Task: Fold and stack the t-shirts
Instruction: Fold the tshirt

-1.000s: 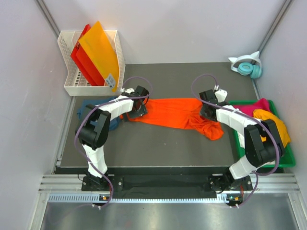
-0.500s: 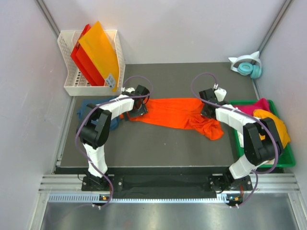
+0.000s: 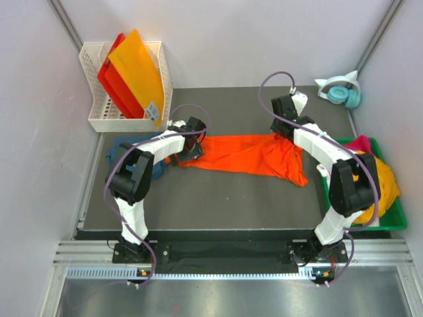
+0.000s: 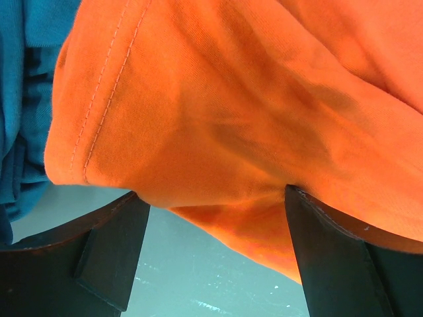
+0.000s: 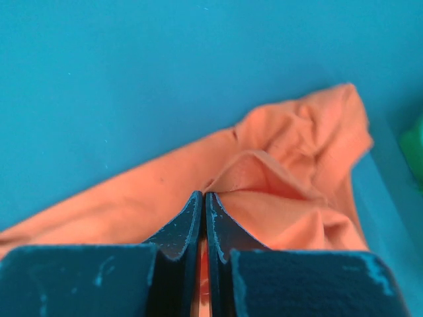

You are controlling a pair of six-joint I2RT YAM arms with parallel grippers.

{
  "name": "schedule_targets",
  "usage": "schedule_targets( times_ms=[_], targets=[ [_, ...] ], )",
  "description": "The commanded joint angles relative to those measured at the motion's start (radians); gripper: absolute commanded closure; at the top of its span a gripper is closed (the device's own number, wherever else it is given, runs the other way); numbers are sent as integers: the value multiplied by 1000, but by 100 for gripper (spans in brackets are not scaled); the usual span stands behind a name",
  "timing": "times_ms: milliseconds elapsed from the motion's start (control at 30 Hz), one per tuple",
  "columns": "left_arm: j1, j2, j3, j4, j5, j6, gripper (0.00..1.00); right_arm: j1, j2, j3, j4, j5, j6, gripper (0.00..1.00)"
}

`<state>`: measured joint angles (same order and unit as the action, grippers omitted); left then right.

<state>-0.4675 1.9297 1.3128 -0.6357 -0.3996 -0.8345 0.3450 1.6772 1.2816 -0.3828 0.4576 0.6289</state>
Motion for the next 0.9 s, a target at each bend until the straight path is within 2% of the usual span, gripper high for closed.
schedule_targets(
  times_ms=[0, 700, 767, 800, 867],
  targets=[
    [1, 57, -12, 1, 18, 3, 13, 8, 73, 87, -13, -14, -34, 100],
    [1, 51, -1, -27, -2, 5, 13, 29, 337, 308, -73, -4, -64, 99],
    [1, 46, -1, -30, -7, 5, 12, 29, 323, 302, -67, 13, -64, 87],
    [3, 43, -1, -28, -11, 6, 12, 32, 308, 283, -48, 21, -64, 73],
    [3, 37, -1, -27, -15, 8, 11, 35, 251, 263, -27, 44, -67, 58]
  ],
)
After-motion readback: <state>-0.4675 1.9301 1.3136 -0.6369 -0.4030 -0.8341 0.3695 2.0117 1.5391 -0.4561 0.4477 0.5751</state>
